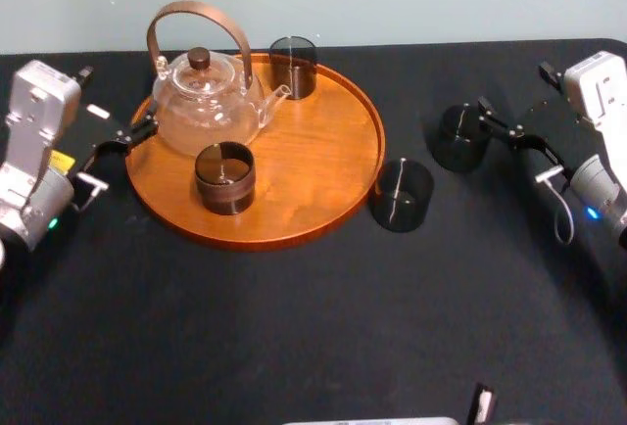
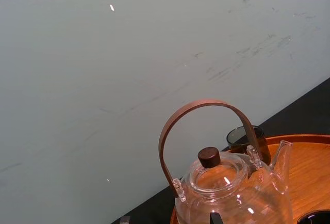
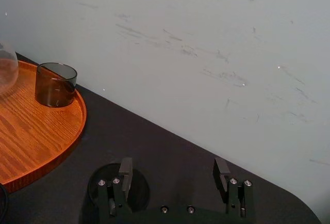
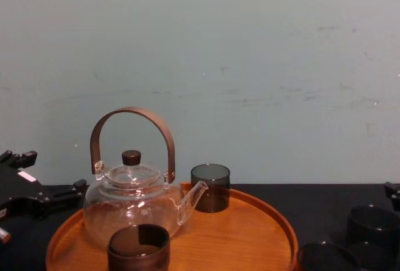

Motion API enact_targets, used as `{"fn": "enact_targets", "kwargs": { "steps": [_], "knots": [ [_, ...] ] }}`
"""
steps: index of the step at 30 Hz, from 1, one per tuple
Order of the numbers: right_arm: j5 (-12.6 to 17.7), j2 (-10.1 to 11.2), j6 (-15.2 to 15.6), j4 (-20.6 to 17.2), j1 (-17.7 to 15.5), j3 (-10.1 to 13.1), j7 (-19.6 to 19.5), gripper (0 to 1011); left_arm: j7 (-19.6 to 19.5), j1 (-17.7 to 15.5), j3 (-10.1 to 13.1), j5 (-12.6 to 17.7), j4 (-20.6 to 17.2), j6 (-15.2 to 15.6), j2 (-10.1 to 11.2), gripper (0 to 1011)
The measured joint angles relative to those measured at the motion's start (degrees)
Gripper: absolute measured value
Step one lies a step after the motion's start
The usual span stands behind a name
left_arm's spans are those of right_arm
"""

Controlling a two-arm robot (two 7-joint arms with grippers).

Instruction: Pick up the glass from the table and place it on the tray.

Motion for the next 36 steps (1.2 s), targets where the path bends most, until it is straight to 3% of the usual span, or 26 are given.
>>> {"fn": "enact_targets", "kwargs": {
  "steps": [36],
  "knots": [
    [0.0, 0.0, 0.0, 0.0, 0.0, 0.0, 0.0, 1002, 0.0, 0.0, 0.0, 0.0, 0.0, 0.0, 0.0, 1001]
  ]
}}
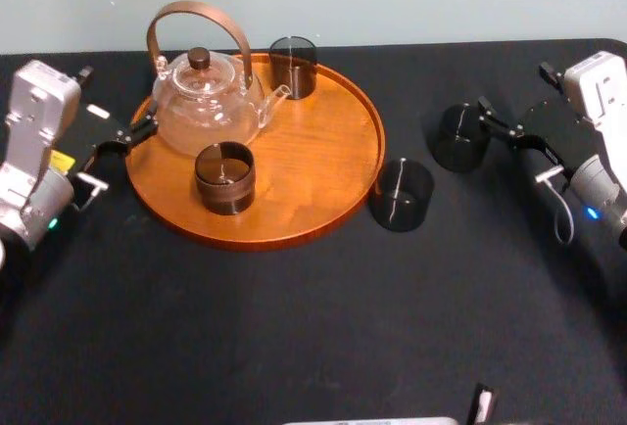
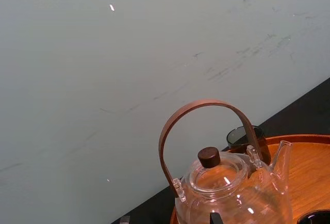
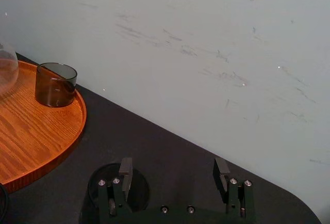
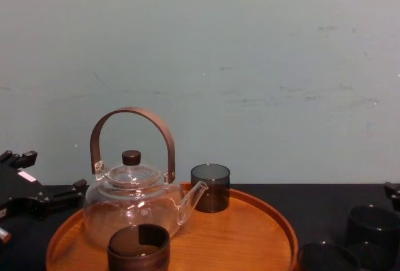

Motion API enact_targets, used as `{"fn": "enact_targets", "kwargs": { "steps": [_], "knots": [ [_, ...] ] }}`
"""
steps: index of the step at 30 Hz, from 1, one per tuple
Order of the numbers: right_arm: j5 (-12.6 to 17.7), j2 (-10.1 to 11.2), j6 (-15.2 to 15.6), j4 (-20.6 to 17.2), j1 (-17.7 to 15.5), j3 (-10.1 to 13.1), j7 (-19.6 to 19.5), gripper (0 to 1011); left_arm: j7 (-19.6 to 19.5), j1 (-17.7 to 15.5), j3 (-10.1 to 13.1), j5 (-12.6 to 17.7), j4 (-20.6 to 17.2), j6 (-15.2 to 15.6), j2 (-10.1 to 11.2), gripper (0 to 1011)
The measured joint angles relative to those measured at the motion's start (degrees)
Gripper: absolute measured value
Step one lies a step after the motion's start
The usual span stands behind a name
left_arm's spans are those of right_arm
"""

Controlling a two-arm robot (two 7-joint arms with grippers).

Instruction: Pick up the glass from the table and place it on the tray.

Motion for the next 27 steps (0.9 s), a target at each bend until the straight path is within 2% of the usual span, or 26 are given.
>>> {"fn": "enact_targets", "kwargs": {
  "steps": [8, 12, 18, 27],
  "knots": [
    [0.0, 0.0, 0.0, 0.0, 0.0, 0.0, 0.0, 1002, 0.0, 0.0, 0.0, 0.0, 0.0, 0.0, 0.0, 1001],
    [1.7, -0.1, -0.2, -0.7, -0.9, 1.3, 2.0, 1002, 0.0, 0.0, 0.0, 0.0, 0.0, 0.0, 0.0, 1001],
    [4.9, 0.4, -0.2, -4.1, -3.7, 2.8, 5.7, 1002, 0.0, 0.0, 0.0, 0.0, 0.0, 0.0, 0.0, 1001],
    [6.5, 0.9, 0.0, -9.0, -7.9, 3.4, 9.1, 1002, 0.0, 0.0, 0.0, 0.0, 0.0, 0.0, 0.0, 1001]
  ]
}}
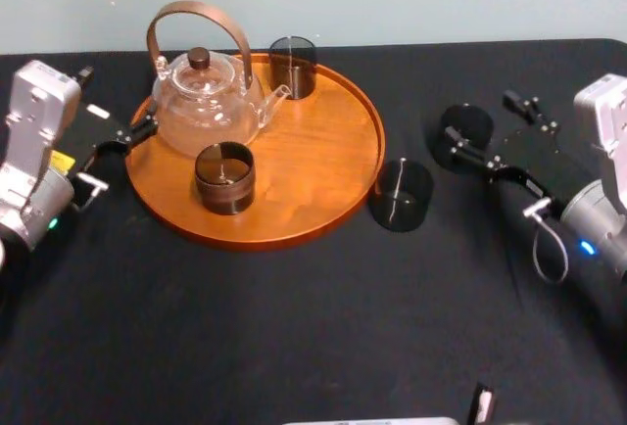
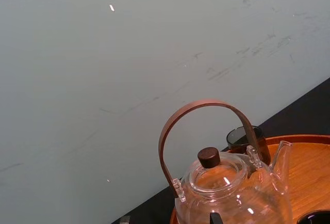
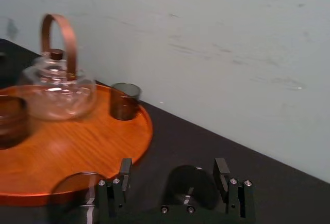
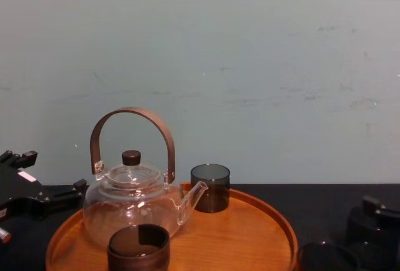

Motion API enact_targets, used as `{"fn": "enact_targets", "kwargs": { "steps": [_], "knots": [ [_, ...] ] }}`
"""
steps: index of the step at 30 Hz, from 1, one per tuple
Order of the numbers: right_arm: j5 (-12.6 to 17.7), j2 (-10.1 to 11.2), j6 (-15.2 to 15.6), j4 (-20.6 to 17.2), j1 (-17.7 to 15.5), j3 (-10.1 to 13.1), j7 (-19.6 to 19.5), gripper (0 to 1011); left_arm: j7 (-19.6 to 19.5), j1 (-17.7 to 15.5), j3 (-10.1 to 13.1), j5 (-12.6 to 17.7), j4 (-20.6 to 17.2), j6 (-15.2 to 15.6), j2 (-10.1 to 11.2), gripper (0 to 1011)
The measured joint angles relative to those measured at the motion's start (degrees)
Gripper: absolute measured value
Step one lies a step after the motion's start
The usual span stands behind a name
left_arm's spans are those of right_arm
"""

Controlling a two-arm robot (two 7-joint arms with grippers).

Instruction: Pick up the glass from the table and place it on the tray.

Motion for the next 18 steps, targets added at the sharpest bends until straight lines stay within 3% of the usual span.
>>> {"fn": "enact_targets", "kwargs": {
  "steps": [8, 18],
  "knots": [
    [0.5, 0.1, 0.7, -4.0, -3.5, 0.3, 2.0, 1002, 0.0, 0.0, 0.0, 0.0, 0.0, 0.0, 0.0, 1001],
    [0.5, -1.3, 1.8, -4.6, -4.4, -0.8, 5.3, 1002, 0.0, 0.0, 0.0, 0.0, 0.0, 0.0, 0.0, 1001]
  ]
}}
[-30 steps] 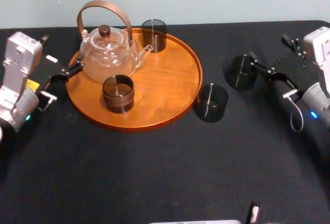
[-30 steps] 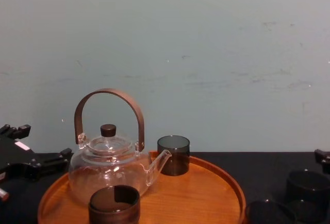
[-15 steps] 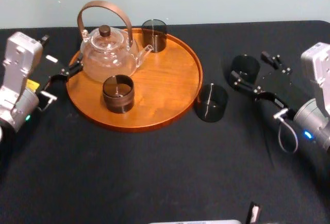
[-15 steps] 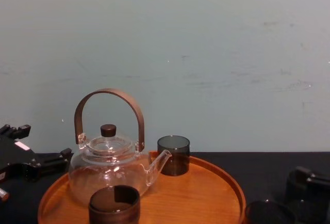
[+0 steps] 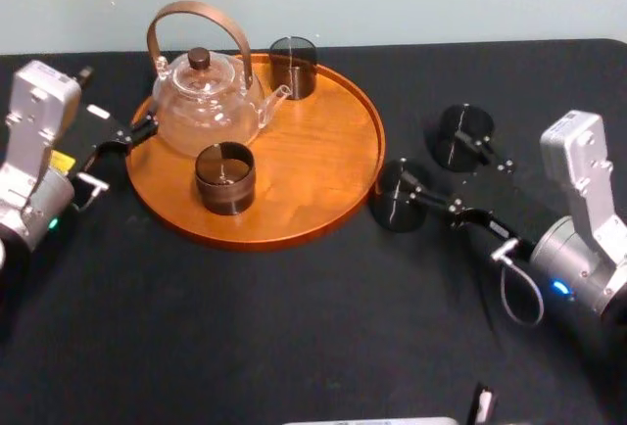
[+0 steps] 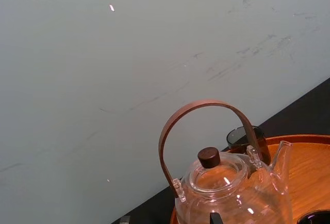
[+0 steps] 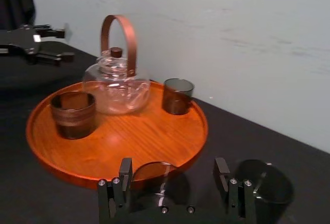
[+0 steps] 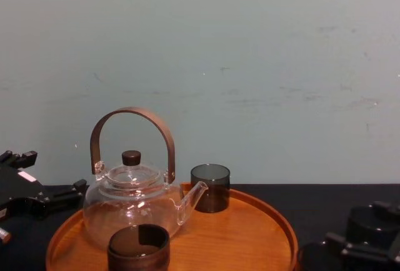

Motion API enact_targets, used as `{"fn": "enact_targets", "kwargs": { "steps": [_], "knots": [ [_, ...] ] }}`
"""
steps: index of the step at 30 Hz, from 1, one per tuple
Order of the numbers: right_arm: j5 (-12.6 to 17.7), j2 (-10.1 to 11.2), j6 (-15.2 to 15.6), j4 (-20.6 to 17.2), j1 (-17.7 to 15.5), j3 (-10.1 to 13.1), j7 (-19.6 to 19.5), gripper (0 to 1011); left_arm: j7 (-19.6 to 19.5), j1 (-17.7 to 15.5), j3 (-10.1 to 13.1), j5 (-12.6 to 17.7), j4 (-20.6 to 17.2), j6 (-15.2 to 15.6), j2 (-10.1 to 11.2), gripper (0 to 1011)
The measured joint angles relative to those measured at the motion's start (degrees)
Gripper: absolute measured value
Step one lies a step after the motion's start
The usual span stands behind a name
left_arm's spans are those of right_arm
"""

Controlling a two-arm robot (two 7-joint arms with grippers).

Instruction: Pick up the glass from the table and place it on the tray.

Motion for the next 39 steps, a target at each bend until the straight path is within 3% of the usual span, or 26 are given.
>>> {"fn": "enact_targets", "kwargs": {
  "steps": [11, 29, 39],
  "knots": [
    [-0.5, -2.1, 0.8, 1.1, 0.0, -0.4, 2.5, 1002, 0.0, 0.0, 0.0, 0.0, 0.0, 0.0, 0.0, 1001],
    [-1.6, -2.9, 1.5, -0.3, -3.0, 3.1, 2.9, 1002, 0.0, 0.0, 0.0, 0.0, 0.0, 0.0, 0.0, 1002],
    [-1.6, -4.5, 1.7, 1.8, -3.6, 4.1, 4.3, 1002, 0.0, 0.0, 0.0, 0.0, 0.0, 0.0, 0.0, 1001]
  ]
}}
